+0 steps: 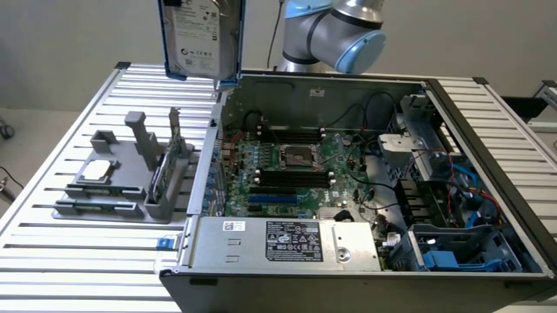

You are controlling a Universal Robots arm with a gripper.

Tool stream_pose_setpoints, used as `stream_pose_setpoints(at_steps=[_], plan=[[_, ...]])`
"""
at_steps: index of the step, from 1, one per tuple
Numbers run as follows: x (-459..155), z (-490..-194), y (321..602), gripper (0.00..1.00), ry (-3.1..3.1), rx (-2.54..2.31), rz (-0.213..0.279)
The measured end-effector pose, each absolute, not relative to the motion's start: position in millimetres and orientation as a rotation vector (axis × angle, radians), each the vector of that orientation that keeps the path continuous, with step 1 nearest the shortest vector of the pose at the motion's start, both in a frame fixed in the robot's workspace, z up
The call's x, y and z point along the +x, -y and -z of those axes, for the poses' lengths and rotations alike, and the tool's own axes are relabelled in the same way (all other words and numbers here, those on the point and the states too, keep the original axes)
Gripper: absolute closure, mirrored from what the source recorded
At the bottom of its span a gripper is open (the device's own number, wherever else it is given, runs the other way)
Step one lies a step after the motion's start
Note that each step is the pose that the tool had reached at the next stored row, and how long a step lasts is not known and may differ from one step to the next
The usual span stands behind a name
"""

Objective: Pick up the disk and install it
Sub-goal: 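Pick up the disk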

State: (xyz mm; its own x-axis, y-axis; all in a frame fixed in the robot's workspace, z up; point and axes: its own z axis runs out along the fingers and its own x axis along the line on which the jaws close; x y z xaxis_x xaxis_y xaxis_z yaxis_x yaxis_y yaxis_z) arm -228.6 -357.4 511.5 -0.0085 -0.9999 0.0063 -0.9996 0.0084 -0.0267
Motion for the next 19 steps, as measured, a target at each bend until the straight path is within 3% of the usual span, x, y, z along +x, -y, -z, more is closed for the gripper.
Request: stream_pose_setpoints(at_steps=[19], plan=[[-225.8, -511.5, 357.4, 0.67, -2.221, -2.202, 0.037]])
